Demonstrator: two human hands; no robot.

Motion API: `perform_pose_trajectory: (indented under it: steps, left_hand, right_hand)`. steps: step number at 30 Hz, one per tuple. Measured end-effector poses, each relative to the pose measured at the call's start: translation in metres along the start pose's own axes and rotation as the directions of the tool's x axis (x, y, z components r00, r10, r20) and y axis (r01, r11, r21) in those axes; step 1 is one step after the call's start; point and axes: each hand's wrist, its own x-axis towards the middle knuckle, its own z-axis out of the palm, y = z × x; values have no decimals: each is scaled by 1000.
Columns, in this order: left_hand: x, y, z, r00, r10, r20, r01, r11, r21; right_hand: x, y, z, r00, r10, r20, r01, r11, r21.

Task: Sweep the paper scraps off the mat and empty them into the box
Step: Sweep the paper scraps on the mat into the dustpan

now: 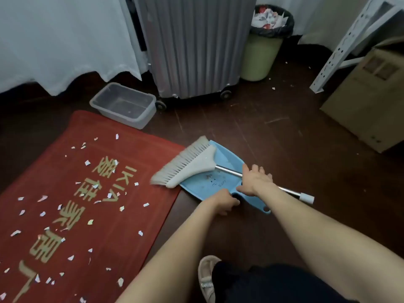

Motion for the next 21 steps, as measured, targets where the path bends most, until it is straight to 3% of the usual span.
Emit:
perform_pose_trajectory:
  steps: [8,13,21]
  left_hand:
    - [26,9,27,993,-111,38,117,899,-422]
    - [23,15,38,985,-142,100,170,666,-727]
    - [-11,37,26,981,-190,-31,63,467,-882]
  right_hand:
    - [22,4,10,995,44,84,-45,999,12]
    - [19,5,6,998,-33,58,31,999,32]
    - [-4,0,-27,990,-125,-57,132,982,132]
